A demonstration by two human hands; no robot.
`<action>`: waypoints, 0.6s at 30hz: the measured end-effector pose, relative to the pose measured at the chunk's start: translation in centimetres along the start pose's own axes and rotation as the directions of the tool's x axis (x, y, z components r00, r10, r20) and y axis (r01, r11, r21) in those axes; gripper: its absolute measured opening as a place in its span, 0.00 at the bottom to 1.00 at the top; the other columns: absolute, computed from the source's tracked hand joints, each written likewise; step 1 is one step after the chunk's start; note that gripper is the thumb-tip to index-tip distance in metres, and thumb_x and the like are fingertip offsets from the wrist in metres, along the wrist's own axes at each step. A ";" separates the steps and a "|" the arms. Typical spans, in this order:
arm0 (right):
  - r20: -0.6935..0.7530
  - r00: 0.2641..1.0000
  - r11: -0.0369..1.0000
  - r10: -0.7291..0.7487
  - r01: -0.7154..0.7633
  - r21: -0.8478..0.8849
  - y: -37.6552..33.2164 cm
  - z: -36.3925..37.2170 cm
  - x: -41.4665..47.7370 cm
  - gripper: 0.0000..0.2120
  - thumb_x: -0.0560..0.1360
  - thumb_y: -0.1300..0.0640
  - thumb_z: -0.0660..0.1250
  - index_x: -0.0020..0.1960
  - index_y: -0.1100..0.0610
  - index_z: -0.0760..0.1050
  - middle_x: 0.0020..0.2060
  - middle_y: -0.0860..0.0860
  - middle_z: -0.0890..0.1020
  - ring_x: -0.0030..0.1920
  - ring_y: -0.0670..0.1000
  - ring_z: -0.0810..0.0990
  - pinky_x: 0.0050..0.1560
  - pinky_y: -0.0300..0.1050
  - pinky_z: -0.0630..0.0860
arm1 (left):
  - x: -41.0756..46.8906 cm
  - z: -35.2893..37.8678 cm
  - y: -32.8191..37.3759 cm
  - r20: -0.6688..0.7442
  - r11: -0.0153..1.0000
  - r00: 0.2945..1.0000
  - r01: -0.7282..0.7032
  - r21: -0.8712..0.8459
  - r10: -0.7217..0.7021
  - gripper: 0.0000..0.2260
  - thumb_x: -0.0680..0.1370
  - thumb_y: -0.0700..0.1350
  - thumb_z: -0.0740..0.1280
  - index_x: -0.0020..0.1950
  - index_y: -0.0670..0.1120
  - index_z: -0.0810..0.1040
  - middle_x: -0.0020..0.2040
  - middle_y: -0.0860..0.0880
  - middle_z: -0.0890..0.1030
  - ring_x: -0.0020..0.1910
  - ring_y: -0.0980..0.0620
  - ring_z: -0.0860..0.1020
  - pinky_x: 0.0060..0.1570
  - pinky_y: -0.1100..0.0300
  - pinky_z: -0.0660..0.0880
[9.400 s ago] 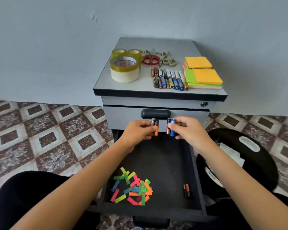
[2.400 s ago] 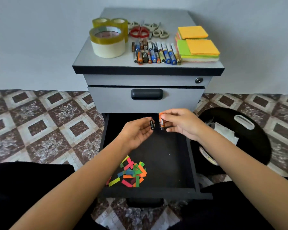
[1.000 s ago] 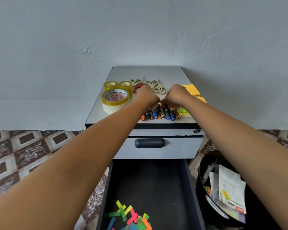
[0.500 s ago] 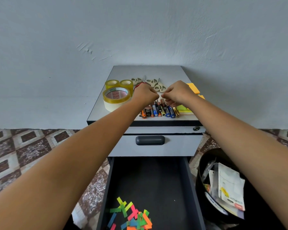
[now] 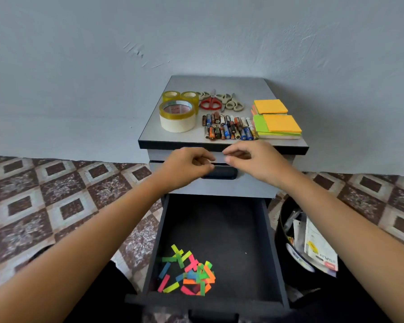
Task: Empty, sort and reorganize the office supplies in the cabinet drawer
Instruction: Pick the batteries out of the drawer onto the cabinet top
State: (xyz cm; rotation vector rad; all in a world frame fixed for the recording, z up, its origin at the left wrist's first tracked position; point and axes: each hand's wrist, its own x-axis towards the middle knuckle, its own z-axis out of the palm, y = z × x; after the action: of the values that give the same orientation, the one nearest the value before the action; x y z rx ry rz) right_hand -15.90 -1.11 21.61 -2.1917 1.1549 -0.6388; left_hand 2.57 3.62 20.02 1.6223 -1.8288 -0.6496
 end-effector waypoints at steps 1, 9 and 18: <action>0.027 1.000 1.000 0.007 -0.007 0.000 0.2 0.9 -0.7 0.10 0.75 0.55 0.68 0.56 0.54 0.80 0.47 0.47 0.82 0.47 0.43 0.79 0.52 0.31 0.73 | -1.0 0.5 -0.9 0.020 1.000 1.000 0.009 0.024 -0.009 0.08 0.77 0.45 0.67 0.55 0.48 0.80 0.46 0.52 0.81 0.46 0.57 0.79 0.44 0.75 0.71; 0.222 0.971 0.996 0.091 -0.089 -0.019 4.0 8.6 -5.8 0.12 0.76 0.52 0.66 0.59 0.50 0.78 0.47 0.44 0.79 0.45 0.36 0.75 0.43 0.23 0.69 | -6.6 5.1 -7.1 0.169 0.990 0.976 0.124 0.074 -0.135 0.11 0.76 0.45 0.68 0.58 0.47 0.79 0.48 0.51 0.81 0.47 0.58 0.77 0.49 0.70 0.71; 0.419 0.866 0.962 0.273 -0.252 -0.106 10.2 17.3 -8.8 0.13 0.77 0.54 0.66 0.61 0.54 0.77 0.53 0.49 0.80 0.52 0.46 0.78 0.52 0.37 0.74 | -9.7 10.6 -14.2 0.368 0.932 0.862 0.280 0.230 -0.349 0.14 0.77 0.47 0.67 0.61 0.46 0.77 0.51 0.51 0.79 0.48 0.54 0.77 0.51 0.61 0.75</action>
State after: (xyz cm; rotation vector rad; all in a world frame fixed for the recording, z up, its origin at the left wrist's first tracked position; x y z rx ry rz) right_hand -15.13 6.19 0.95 -2.0195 1.2007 -0.0026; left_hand 5.55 11.03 1.47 2.0500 -1.9584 -1.0693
